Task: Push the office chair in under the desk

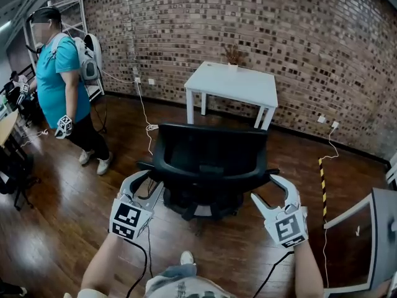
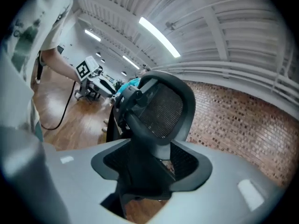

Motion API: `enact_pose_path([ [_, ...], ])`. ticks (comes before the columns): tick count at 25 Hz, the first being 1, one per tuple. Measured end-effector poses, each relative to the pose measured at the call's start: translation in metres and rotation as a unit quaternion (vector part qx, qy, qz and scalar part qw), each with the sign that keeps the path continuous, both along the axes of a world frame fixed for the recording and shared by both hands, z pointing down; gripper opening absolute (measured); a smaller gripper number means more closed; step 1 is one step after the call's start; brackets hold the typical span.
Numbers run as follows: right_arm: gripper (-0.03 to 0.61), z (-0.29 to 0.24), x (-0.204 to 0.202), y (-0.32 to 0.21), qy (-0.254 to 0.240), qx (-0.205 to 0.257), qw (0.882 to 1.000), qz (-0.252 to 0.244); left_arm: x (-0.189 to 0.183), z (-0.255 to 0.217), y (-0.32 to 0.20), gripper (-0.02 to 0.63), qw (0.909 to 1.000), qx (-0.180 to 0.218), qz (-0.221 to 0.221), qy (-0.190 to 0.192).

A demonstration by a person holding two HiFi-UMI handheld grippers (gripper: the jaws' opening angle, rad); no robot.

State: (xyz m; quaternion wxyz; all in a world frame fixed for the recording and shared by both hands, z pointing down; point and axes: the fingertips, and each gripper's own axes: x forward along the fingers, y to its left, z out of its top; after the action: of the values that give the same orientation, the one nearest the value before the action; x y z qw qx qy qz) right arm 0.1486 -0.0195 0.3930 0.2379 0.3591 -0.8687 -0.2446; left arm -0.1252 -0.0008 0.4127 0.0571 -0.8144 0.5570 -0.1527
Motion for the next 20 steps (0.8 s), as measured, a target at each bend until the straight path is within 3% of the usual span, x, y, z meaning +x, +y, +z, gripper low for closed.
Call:
enact_pose_path([
  [6, 0.301, 0.022, 0.006, -0.031, 0.089, -0.035, 0.995, -0.016, -0.024, 0.007, -0.027, 0.205, 0.9952, -0.007, 0.047, -0.086],
  [11, 0.328, 0.041, 0.012, -0.052, 0.14, -0.053, 0.989, -0.019, -0.029, 0.031, -0.047, 0.245, 0.9806, -0.027, 0.091, -0.172],
  [17, 0.33, 0.061, 0.017, -0.074, 0.179, -0.073, 0.981, -0.024, -0.029, 0.036, -0.057, 0.291, 0.9748, -0.048, 0.125, -0.179],
  [20, 0.33, 0.075, 0.011, -0.078, 0.198, -0.086, 0.976, -0.032, -0.031, 0.047, -0.056, 0.291, 0.9636, -0.064, 0.137, -0.221],
])
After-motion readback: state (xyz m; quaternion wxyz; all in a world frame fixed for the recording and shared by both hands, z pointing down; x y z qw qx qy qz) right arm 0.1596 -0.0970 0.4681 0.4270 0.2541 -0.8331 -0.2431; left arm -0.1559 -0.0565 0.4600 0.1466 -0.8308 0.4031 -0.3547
